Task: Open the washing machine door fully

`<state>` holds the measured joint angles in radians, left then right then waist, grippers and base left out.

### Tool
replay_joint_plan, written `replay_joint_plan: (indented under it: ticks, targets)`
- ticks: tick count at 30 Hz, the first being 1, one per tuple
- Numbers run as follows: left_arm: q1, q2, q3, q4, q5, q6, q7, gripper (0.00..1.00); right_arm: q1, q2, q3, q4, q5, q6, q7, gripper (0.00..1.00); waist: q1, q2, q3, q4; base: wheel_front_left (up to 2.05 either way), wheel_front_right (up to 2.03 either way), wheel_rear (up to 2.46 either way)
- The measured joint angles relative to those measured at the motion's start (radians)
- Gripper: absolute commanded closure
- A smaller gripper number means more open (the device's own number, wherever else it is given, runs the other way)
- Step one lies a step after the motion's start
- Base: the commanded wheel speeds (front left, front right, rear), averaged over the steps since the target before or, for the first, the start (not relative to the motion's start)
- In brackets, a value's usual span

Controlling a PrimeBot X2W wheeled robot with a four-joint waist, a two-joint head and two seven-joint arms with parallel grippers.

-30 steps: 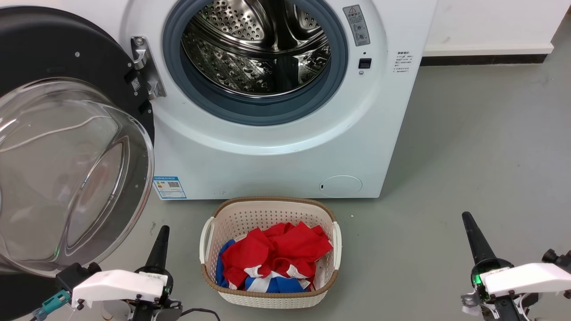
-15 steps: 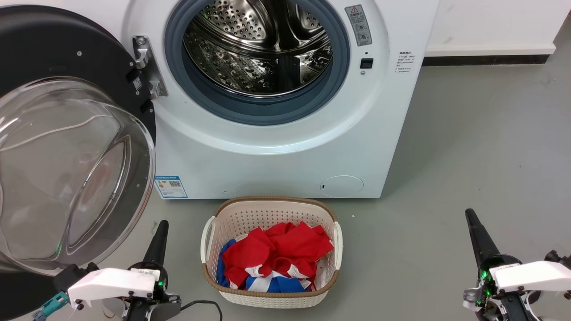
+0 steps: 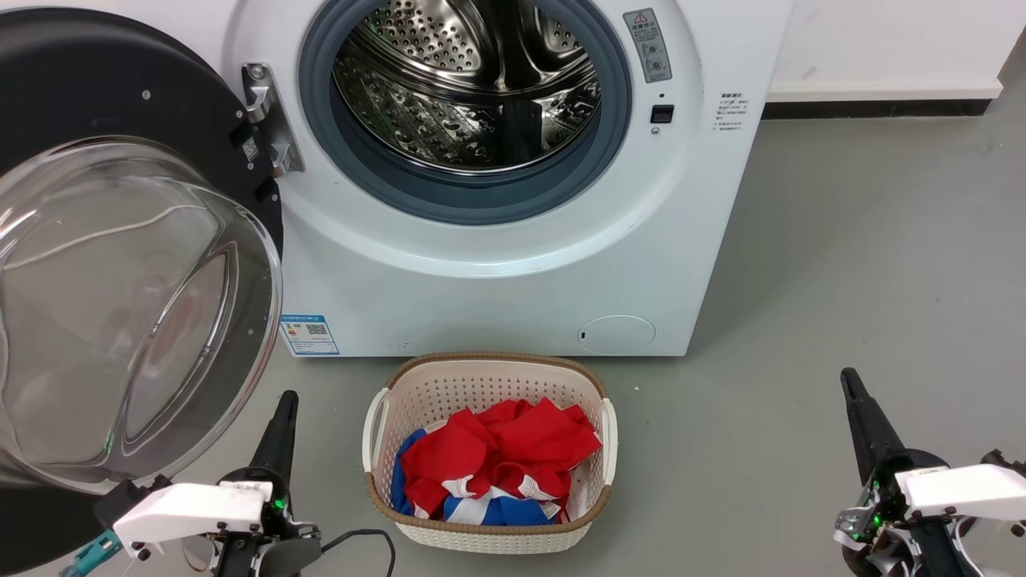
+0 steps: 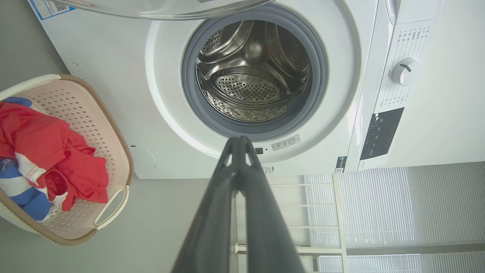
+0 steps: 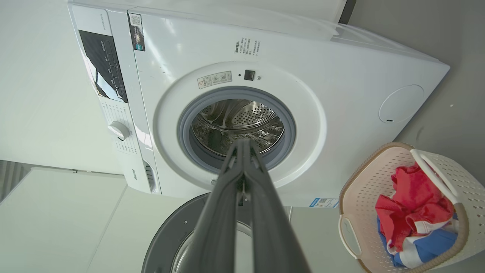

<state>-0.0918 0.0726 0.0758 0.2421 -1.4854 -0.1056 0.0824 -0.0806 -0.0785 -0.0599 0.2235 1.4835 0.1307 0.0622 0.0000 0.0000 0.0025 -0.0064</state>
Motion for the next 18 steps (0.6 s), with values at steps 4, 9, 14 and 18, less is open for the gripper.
replay_joint_plan:
  ticks: [4,9,14,18]
  targets:
    - [-0.001,-0.007,0.008,0.001,-0.026,-0.004,0.005,1.0,-0.002,0.0,-0.004,0.003,0.033,0.0,0.002,1.0,0.0001,0.0,0.0,0.001,0.0,0.0,0.0]
    - [-0.003,-0.012,0.019,0.002,-0.054,-0.009,0.013,1.0,-0.004,0.001,-0.008,0.008,0.068,0.0,0.009,1.0,0.0,0.0,0.0,0.003,0.0,0.0,0.0]
    - [-0.01,-0.016,0.027,0.002,-0.083,-0.017,0.021,1.0,-0.01,0.001,-0.013,0.012,0.104,0.0,0.015,1.0,0.0,0.0,0.0,0.004,0.0,0.0,0.0]
    - [-0.011,-0.019,0.034,0.003,-0.105,-0.02,0.029,1.0,-0.018,0.002,-0.016,0.016,0.131,0.0,0.019,1.0,0.0,0.0,0.001,0.005,0.0,0.0,0.0]
